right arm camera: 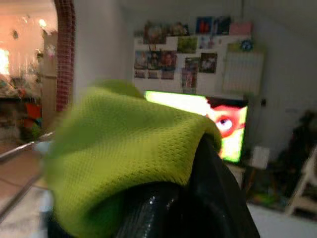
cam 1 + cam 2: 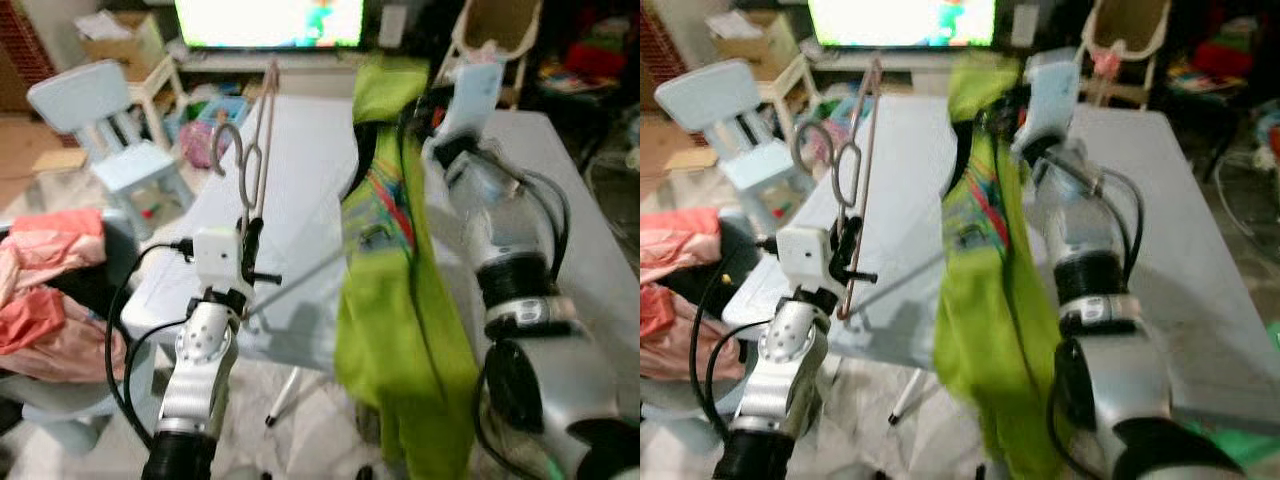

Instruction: Hang hanger

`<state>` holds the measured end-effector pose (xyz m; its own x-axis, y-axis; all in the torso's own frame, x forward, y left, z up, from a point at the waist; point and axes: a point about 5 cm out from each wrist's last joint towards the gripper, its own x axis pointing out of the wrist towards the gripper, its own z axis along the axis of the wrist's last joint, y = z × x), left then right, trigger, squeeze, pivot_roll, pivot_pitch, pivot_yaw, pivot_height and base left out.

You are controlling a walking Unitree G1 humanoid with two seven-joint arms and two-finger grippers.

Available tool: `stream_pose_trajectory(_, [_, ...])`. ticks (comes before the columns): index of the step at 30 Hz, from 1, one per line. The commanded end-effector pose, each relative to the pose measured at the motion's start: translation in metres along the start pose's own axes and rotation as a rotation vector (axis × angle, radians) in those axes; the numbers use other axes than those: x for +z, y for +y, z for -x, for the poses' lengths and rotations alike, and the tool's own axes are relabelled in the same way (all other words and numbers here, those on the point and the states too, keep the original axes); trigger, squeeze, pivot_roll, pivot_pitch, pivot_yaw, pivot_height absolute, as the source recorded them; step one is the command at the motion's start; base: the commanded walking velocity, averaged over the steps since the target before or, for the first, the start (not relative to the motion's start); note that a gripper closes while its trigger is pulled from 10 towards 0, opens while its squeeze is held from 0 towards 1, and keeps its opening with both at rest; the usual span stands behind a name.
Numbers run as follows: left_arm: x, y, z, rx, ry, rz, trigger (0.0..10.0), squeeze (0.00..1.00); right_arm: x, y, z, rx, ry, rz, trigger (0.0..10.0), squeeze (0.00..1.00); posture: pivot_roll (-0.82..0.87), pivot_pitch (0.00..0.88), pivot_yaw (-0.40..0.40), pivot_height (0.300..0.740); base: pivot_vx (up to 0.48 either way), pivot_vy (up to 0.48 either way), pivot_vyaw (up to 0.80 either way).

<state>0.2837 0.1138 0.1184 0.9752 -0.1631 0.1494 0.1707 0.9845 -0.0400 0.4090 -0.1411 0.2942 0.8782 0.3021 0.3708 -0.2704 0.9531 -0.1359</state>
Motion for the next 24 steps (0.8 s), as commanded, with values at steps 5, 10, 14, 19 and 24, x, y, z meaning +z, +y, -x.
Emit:
stream_pose_trajectory(5, [-0.003, -0.002, 0.002, 0.010, 0.020, 0.005, 10.0, 0.00, 0.131, -0.068, -0.015, -0.249, -0.367, 0.047, 10.0, 0.00, 0.00, 0.000, -0.008, 0.740, 0.000, 0.000, 0.00])
stream_pose_trajectory(10, [-0.005, -0.005, -0.001, 0.012, 0.019, 0.013, 10.0, 0.00, 0.131, -0.086, -0.003, -0.238, -0.369, 0.201, 10.0, 0.00, -0.02, 0.000, -0.015, 0.740, 0.000, 0.000, 0.00])
stream_pose_trajectory(14, [-0.005, -0.007, -0.002, 0.012, 0.017, 0.016, 10.0, 0.00, 0.089, -0.093, 0.006, -0.215, -0.222, 0.251, 10.0, 0.00, -0.02, 0.000, -0.014, 0.740, 0.000, 0.000, 0.00])
stream_pose_trajectory(19, [-0.006, -0.007, -0.003, -0.003, 0.019, 0.010, 10.0, 0.00, -0.032, -0.075, 0.046, 0.038, 0.203, 0.278, 10.0, 1.00, -0.03, 0.000, -0.009, 0.740, 0.000, 0.000, 0.00])
stream_pose_trajectory(24, [-0.006, -0.007, -0.006, -0.009, 0.021, 0.009, 10.0, 0.00, -0.076, -0.051, 0.074, 0.262, 0.324, 0.339, 10.0, 1.00, -0.04, 0.000, -0.001, 0.740, 0.000, 0.000, 0.00])
